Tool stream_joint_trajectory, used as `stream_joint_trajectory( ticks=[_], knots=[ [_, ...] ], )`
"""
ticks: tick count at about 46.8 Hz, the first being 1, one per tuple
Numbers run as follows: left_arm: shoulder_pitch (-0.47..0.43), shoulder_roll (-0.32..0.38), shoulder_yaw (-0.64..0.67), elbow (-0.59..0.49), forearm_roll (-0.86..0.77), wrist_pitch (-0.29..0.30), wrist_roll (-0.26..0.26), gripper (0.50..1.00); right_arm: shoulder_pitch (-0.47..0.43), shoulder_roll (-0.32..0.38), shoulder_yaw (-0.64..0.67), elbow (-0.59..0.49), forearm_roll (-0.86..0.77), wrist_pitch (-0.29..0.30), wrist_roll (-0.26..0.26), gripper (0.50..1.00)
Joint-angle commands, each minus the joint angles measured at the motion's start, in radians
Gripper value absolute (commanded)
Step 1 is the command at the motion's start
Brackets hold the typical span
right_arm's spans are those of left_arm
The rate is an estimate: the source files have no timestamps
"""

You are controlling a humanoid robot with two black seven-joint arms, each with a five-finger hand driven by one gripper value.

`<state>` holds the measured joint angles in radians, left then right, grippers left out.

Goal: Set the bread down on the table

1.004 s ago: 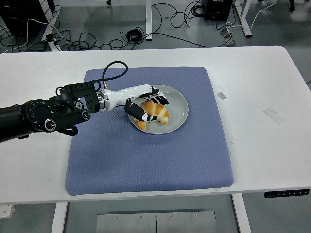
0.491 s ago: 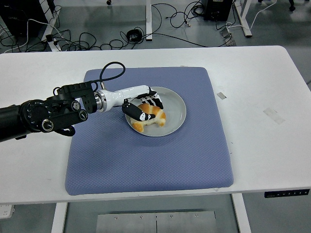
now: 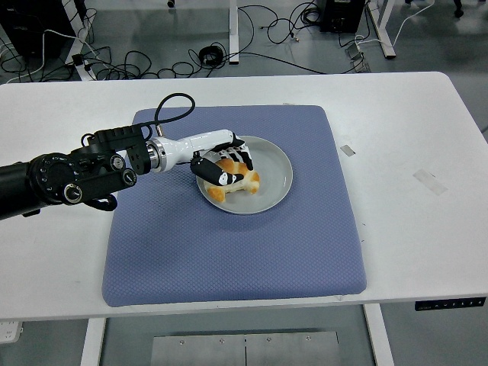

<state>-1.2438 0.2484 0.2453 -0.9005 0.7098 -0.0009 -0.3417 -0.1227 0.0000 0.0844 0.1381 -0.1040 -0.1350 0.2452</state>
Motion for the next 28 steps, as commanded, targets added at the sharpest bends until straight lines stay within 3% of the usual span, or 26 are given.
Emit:
stream_joint_trajectory(
  ticks=[1, 28],
  knots=[
    [-0.006, 0.009, -0.001, 0.000, -0.001, -0.001, -0.005, 0.505, 0.000, 0.000, 0.000, 0.000, 0.001, 0.000, 0.000, 1.000],
    [-0.055, 0.100, -0.080, 0.025, -0.003, 0.001, -0.007, 0.507, 0.000, 0.000, 0.000, 0.000, 0.000, 0.000, 0.000, 1.000]
  ],
)
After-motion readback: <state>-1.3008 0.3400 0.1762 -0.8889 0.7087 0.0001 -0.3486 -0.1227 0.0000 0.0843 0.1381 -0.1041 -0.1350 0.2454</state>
